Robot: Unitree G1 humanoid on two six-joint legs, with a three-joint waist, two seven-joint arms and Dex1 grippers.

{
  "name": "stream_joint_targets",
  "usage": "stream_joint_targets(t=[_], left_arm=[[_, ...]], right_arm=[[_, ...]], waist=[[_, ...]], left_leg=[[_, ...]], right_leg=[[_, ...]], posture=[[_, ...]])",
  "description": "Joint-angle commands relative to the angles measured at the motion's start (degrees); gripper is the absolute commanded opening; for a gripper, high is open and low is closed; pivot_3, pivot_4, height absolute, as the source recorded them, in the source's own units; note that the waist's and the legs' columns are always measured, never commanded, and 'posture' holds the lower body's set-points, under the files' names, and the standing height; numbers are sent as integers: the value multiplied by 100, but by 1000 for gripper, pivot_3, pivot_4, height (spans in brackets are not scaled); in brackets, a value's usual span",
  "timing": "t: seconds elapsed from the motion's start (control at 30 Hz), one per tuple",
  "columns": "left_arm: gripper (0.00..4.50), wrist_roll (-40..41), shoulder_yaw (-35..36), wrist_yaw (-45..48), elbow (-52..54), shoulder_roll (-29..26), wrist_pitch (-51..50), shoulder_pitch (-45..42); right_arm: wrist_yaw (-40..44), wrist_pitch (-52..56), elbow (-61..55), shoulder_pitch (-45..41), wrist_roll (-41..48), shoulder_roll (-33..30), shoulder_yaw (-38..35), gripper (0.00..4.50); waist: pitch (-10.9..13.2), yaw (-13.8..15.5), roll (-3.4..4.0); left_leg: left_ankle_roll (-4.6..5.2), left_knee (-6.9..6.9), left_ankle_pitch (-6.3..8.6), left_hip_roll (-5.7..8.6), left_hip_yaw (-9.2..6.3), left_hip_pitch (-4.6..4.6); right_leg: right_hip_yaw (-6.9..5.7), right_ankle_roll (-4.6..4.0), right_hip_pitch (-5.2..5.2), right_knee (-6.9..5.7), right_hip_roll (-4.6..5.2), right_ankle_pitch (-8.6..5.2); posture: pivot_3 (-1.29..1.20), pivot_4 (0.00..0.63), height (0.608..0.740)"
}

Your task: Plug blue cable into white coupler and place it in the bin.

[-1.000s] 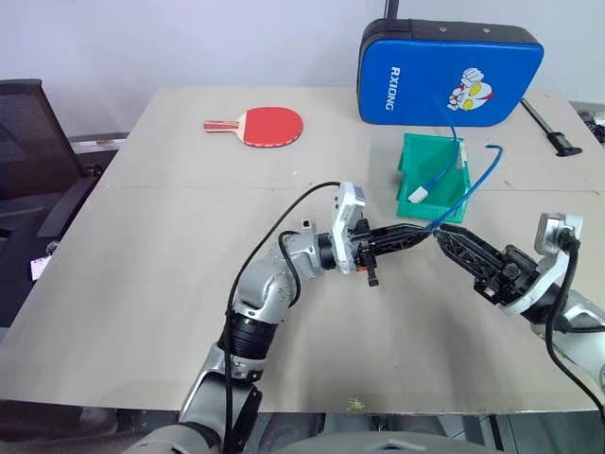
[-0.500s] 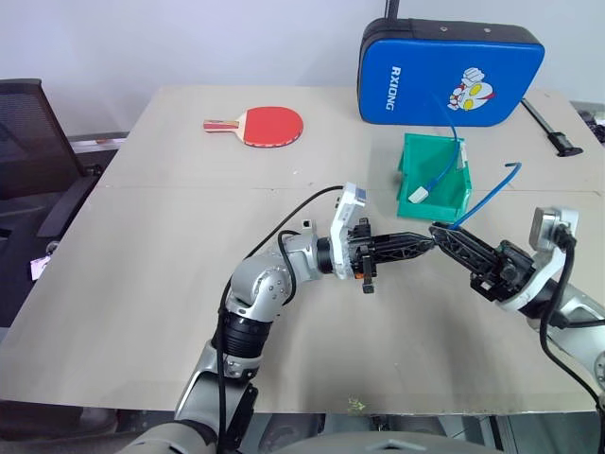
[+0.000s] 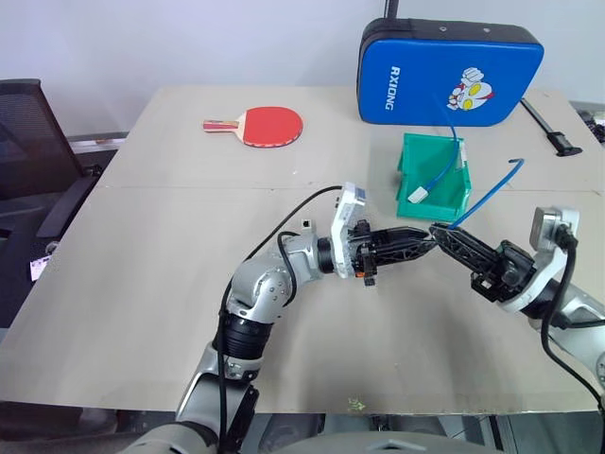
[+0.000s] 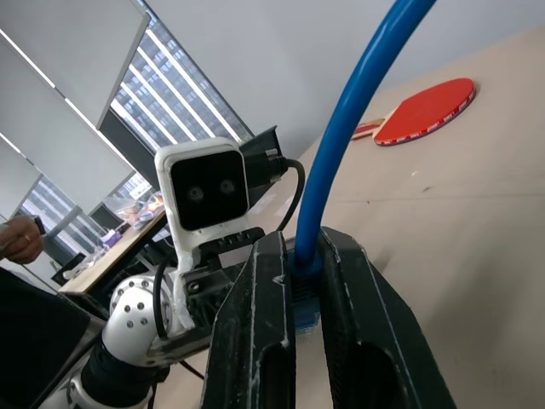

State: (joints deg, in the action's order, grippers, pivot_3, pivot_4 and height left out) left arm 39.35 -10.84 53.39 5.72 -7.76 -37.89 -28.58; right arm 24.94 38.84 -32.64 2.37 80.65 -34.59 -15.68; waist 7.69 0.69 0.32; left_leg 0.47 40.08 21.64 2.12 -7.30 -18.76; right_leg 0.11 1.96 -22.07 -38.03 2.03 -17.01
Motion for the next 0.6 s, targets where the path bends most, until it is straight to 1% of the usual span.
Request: stream_joint_targets(t=[0.03, 0.13, 0.2, 0.27, 0.3, 0.37, 0.43, 0.47, 0.5, 0.53, 0.6], left_arm=[[2969, -278, 102, -125, 701, -179, 536, 202], [2969, -751, 176, -445, 1336, -537, 1006, 614], [2969, -869, 437, -853, 1879, -704, 1108, 1031], [2969, -1181, 622, -1167, 2299, -924, 1331, 1477], [2969, -1355, 729, -1446, 2454, -949, 1403, 1673], [2969, -1748, 947, -2052, 2699, -903, 1615, 2087], [2969, -2156, 962, -2389, 2882, -929, 1839, 2489], [2969, -2323, 987, -2633, 2924, -857, 1894, 2642], [2969, -2650, 964, -2907, 2857, -833, 2021, 2816], [2969, -2781, 1027, -3320, 2666, -598, 1975, 2991], [2969, -2919, 1025, -3639, 2191, -352, 2091, 3015]], right_arm=[[-57, -102, 142, -223, -149, 20, -117, 0], [-153, -251, 449, -424, -394, 47, -305, 0], [-190, -314, 669, -580, -485, 51, -428, 0], [-205, -376, 847, -728, -590, 75, -500, 0], [-199, -391, 925, -798, -649, 88, -523, 0], [-156, -415, 1072, -943, -785, 113, -521, 0], [-107, -431, 1166, -1073, -916, 155, -474, 0], [-90, -421, 1190, -1123, -973, 186, -437, 0], [-86, -416, 1203, -1184, -1035, 231, -378, 0], [-71, -404, 1200, -1243, -1089, 285, -298, 0], [-61, -374, 1209, -1355, -1164, 385, -193, 0]], waist=[[0, -14, 0], [0, -13, 1], [1, -15, 2], [1, -19, 3], [1, -8, 3], [1, 20, 2], [1, 12, 3], [1, 12, 3], [2, 40, 1], [1, 25, 4], [0, 14, 4]], left_leg=[[0, 0, 0, 0, 1, 0], [0, -2, 0, 0, 0, 1], [0, -4, 0, -2, 0, 1], [0, -7, 0, -2, 2, 1], [0, -10, 0, -2, 2, 2], [-1, -16, 0, -2, 2, 1], [0, -20, 0, -2, 0, 0], [0, -23, 0, -2, 4, 1], [0, -24, 0, -2, 5, 2], [0, -29, 0, -2, 0, 0], [0, -34, 0, -2, 5, 3]], right_leg=[[1, 0, 0, 0, 0, 0], [5, 0, -1, 2, 0, 0], [6, 0, -2, 3, 0, 0], [13, 0, -4, 5, -1, 0], [15, 0, -6, 7, -1, 0], [14, 0, -9, 8, 0, 0], [10, 0, -9, 10, 1, 0], [14, 0, -9, 9, 2, 0], [16, 0, -9, 9, 2, 0], [7, 0, -10, 9, 3, 0], [14, 0, -11, 7, 4, 0]], posture=[[0, 150, 740], [0, 150, 740], [0, 150, 740], [0, 150, 740], [0, 150, 740], [0, 150, 740], [0, 150, 740], [0, 150, 740], [0, 150, 740], [0, 150, 740], [0, 150, 740]])
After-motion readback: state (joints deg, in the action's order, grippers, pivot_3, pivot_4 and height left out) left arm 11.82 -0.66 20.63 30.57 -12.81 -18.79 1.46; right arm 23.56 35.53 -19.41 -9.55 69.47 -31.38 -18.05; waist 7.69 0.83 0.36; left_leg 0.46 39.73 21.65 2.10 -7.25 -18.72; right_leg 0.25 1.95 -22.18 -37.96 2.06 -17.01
